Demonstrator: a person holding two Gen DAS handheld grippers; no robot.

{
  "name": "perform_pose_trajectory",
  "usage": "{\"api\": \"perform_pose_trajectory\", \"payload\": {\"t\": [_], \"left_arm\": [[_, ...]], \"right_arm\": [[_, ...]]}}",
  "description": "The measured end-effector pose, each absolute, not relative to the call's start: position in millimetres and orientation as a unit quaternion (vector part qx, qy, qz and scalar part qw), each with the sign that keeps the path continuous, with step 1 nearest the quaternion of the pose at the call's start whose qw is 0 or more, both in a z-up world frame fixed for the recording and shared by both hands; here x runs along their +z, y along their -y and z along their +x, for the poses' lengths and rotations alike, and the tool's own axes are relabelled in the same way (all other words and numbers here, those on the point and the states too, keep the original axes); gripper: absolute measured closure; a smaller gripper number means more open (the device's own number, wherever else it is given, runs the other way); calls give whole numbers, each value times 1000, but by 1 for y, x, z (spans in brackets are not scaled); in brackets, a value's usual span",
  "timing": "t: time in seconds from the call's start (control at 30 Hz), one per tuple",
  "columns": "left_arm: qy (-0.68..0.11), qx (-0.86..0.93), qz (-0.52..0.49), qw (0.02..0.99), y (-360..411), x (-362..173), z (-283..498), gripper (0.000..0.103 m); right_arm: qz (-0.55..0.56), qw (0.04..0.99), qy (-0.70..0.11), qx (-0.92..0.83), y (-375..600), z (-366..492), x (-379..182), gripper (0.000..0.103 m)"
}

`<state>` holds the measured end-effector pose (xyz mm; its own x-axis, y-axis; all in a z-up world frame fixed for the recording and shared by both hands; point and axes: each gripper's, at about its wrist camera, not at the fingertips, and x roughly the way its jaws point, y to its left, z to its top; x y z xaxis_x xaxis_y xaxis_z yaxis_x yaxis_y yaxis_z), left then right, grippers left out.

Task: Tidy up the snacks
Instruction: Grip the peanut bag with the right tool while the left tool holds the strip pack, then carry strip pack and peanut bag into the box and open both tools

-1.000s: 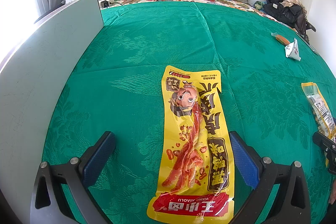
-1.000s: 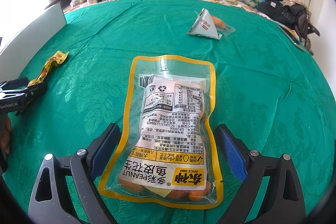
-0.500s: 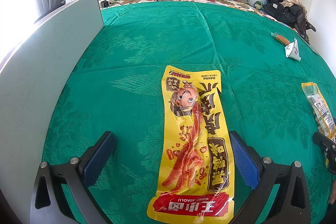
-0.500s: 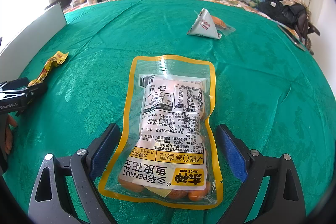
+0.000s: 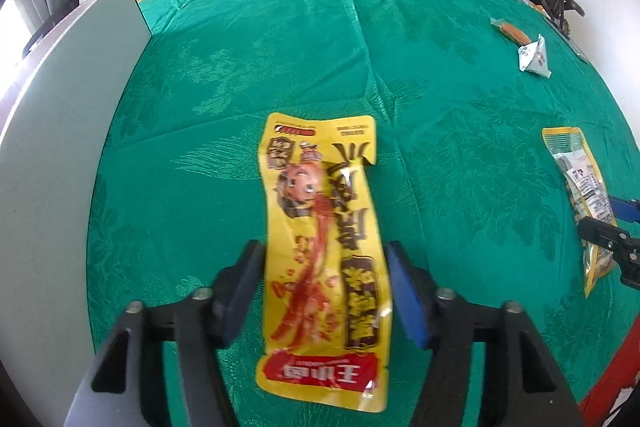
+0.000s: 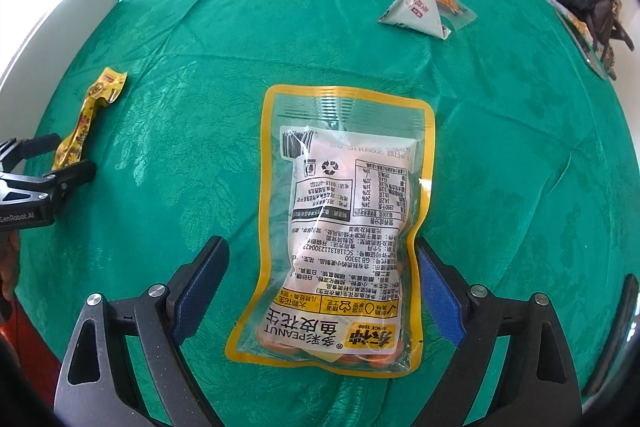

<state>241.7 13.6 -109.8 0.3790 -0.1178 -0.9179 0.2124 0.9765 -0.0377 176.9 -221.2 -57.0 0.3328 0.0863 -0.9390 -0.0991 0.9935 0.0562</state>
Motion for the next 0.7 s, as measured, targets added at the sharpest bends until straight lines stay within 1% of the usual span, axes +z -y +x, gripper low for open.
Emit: {"api": "perform_pose_trajectory", "payload": {"t": [0.03,0.07,0.23,0.33,0.43,0.53,0.63,0.7], "left_arm": [[-549,-111,31,828,-16,-107,238,53],[-541,-119,18,832,-21,-102,233,59],[-526,-143,-88,834,-58,-87,195,59],[-517,-146,-132,833,-73,-79,174,59],[-493,-158,-189,834,-94,-52,156,59],[-446,-166,-240,846,-129,-7,142,59],[-401,-144,-258,867,-179,38,133,59],[-386,-107,-257,880,-219,58,130,59]], "right_arm": [[10,817,-574,59,227,174,-53,40],[26,815,-576,62,232,170,-49,41],[79,825,-553,89,246,133,-26,41],[72,821,-560,80,241,122,-28,41],[81,817,-563,94,227,122,-22,41],[84,822,-547,133,189,131,6,41],[79,830,-514,202,122,143,53,41],[74,830,-491,255,69,149,87,40]]}}
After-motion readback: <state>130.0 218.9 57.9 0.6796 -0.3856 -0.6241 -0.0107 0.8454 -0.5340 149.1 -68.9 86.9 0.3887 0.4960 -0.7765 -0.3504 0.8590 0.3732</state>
